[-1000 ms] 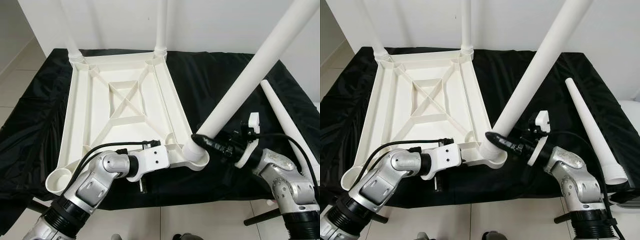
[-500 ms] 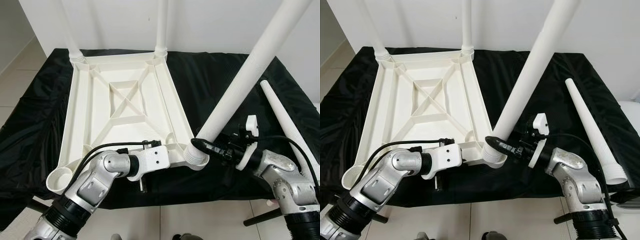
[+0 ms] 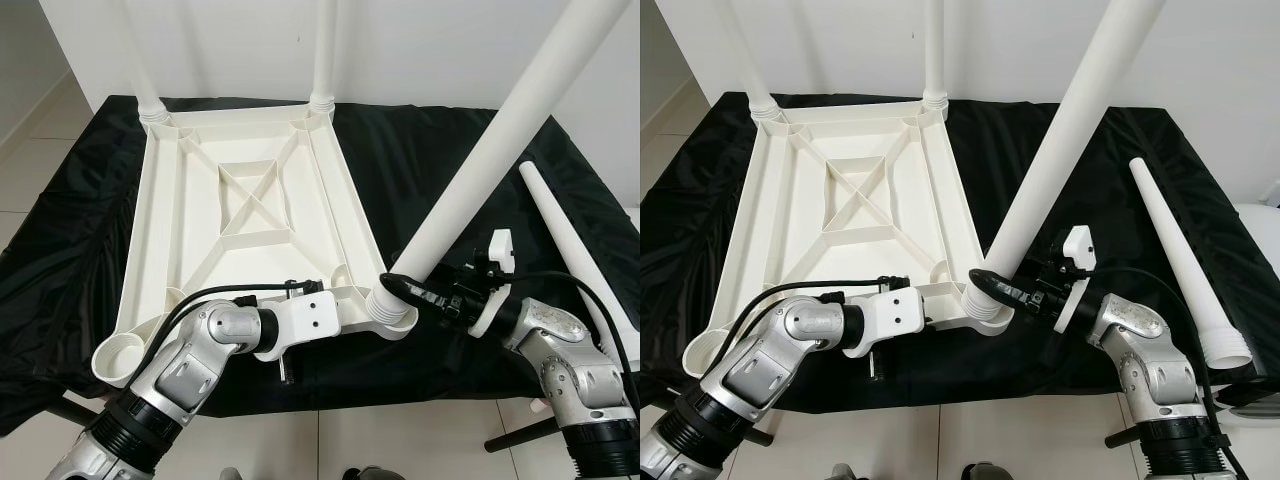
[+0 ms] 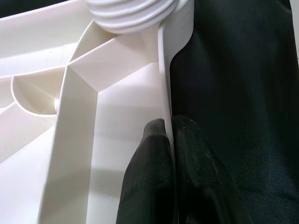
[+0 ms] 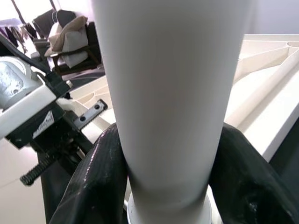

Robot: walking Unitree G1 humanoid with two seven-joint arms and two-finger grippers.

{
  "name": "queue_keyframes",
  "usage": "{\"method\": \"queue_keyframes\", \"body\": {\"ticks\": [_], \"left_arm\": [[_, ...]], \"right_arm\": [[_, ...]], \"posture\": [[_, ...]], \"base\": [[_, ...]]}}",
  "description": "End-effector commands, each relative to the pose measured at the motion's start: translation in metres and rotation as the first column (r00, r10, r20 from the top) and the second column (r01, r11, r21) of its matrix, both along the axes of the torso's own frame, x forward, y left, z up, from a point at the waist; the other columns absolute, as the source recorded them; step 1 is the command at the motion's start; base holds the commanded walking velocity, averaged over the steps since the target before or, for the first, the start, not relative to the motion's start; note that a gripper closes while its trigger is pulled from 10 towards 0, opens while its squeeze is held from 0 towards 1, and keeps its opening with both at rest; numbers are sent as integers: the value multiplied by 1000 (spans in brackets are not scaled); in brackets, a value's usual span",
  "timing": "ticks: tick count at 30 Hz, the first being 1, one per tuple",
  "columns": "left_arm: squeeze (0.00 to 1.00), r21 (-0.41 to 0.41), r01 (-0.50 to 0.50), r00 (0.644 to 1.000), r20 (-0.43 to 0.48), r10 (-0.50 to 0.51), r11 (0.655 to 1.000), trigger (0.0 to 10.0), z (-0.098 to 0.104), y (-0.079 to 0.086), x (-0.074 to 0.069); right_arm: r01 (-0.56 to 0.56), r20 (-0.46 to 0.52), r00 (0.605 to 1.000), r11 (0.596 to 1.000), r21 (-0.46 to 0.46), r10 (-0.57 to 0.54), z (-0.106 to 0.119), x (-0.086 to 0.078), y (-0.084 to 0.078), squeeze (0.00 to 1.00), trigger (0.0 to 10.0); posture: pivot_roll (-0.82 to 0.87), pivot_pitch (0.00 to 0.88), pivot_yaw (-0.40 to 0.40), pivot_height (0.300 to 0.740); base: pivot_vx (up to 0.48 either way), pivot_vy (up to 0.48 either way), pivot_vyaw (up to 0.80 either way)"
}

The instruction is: Building children table

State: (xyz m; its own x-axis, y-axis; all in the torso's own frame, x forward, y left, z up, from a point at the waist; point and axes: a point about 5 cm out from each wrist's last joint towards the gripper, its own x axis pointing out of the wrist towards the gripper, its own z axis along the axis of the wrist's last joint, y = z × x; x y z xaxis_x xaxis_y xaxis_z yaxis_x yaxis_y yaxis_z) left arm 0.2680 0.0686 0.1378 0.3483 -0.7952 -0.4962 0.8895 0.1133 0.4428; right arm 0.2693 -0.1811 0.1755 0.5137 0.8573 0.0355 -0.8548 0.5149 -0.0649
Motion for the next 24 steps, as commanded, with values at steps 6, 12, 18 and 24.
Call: {"method": "queue_keyframes", "body": {"ticks": [6, 12, 18, 24], "left_arm": [[0, 22, -62, 997, 39, 61, 998, 10000, -7, 6, 1], [0, 27, -63, 997, 44, 62, 998, 10000, -7, 7, 1], [0, 30, -65, 997, 45, 63, 997, 10000, -7, 8, 0], [0, 31, -69, 996, 51, 67, 997, 10000, -6, 8, 0]], "right_arm": [[22, -82, 996, 997, -76, -28, -18, -4, -11, 0, 10000], [26, -93, 995, 992, -121, -38, -25, -4, -16, 0, 10000], [16, -91, 995, 993, -120, -27, -27, -3, -11, 0, 10000], [-21, -97, 995, 993, -113, 10, -31, -7, 0, 0, 10000]], "posture": [[-67, 101, -10, 740], [-67, 101, -8, 740], [-65, 103, -9, 740], [-58, 110, -12, 740]], "base": [[0, 0, 0], [0, 0, 0], [0, 0, 0], [0, 0, 0]]}}
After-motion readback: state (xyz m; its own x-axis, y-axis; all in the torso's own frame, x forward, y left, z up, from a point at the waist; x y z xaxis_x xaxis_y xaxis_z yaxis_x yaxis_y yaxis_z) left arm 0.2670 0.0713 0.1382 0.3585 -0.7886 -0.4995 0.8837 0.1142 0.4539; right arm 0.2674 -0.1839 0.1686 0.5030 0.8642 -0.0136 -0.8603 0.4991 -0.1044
